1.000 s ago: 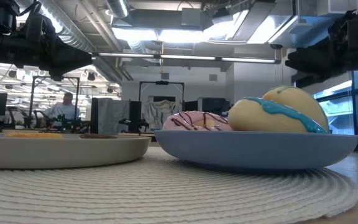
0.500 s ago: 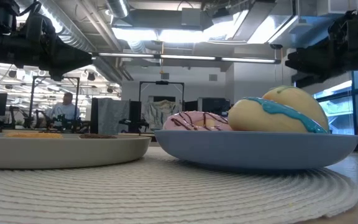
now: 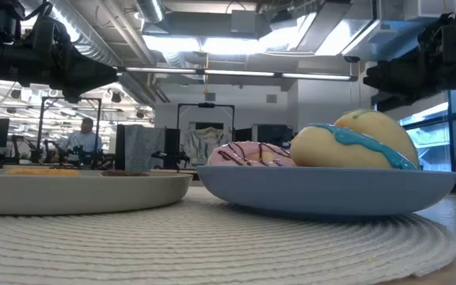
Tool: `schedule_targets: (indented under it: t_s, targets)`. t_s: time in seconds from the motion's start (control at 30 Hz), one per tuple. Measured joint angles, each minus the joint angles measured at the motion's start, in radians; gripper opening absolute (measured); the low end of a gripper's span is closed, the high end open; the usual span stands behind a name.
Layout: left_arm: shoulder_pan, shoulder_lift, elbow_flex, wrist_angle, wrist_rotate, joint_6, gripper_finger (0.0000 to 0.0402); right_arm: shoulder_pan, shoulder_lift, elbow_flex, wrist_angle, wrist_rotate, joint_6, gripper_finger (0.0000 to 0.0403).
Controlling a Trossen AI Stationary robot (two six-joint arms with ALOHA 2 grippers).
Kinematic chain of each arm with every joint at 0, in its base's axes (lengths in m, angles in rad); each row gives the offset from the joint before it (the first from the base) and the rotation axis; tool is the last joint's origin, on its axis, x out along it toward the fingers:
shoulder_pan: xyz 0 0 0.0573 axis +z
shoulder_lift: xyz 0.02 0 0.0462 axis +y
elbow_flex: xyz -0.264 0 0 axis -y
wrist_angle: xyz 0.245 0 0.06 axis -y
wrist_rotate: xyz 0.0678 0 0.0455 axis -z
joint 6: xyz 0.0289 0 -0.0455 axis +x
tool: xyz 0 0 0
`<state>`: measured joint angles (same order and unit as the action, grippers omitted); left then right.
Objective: Pick & Place donuts
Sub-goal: Return to Home Position
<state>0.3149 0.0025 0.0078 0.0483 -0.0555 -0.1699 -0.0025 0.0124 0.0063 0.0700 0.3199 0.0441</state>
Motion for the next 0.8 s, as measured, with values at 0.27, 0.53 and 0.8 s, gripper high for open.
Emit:
schedule_targets:
  t_s: [0.27, 0.53, 0.8]
  targets:
    - [0.0, 0.0, 0.0, 0.0, 0.0, 0.0, 0.0106, 0.0, 0.0, 0.0, 0.0, 0.0, 0.0, 0.0165]
    - [0.0, 0.0, 0.0, 0.0, 0.0, 0.0, 0.0103, 0.0, 0.0, 0.0, 0.0, 0.0, 0.0, 0.0165]
    - [0.0, 0.0, 0.0, 0.0, 0.0, 0.0, 0.0102, 0.0, 0.0, 0.0, 0.0, 0.0, 0.0, 0.0165]
